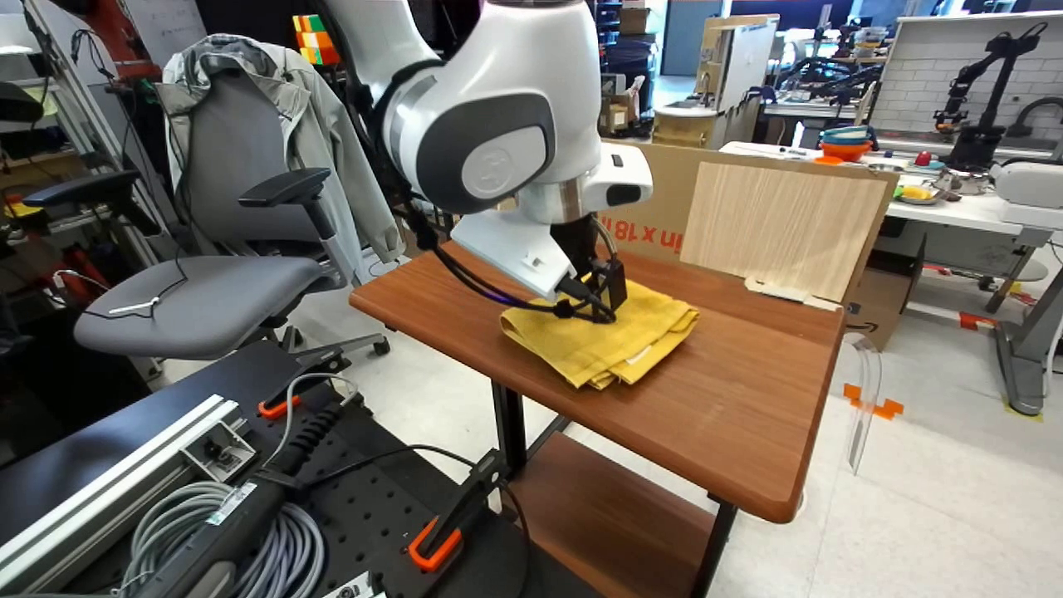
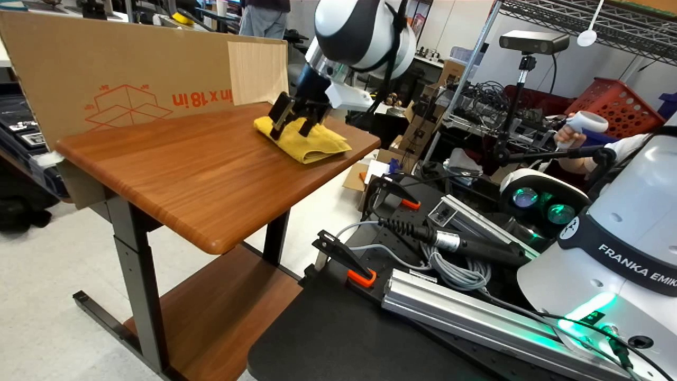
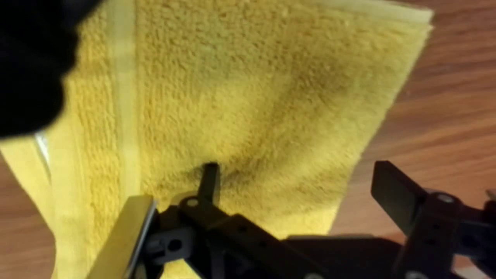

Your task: Use the towel to clean the table

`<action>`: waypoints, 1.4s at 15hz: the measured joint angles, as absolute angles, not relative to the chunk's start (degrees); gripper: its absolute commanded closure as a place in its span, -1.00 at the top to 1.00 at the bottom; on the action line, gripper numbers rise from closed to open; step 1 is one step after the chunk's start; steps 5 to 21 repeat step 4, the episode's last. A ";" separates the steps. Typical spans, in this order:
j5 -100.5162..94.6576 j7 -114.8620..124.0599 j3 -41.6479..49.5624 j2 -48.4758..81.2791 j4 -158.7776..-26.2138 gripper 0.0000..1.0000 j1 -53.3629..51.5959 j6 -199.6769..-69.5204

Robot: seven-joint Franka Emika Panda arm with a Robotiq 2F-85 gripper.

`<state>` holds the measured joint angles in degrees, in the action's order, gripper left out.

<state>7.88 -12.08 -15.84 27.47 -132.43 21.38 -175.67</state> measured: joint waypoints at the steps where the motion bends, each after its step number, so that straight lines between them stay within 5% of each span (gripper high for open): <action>1: 7.97 -12.68 -17.49 25.02 -133.57 1.00 22.49 -175.69; 4: 10.53 -15.53 -25.51 16.43 -137.58 1.00 29.26 -174.85; 21: 10.53 -15.53 -25.51 16.43 -137.58 1.00 29.26 -174.85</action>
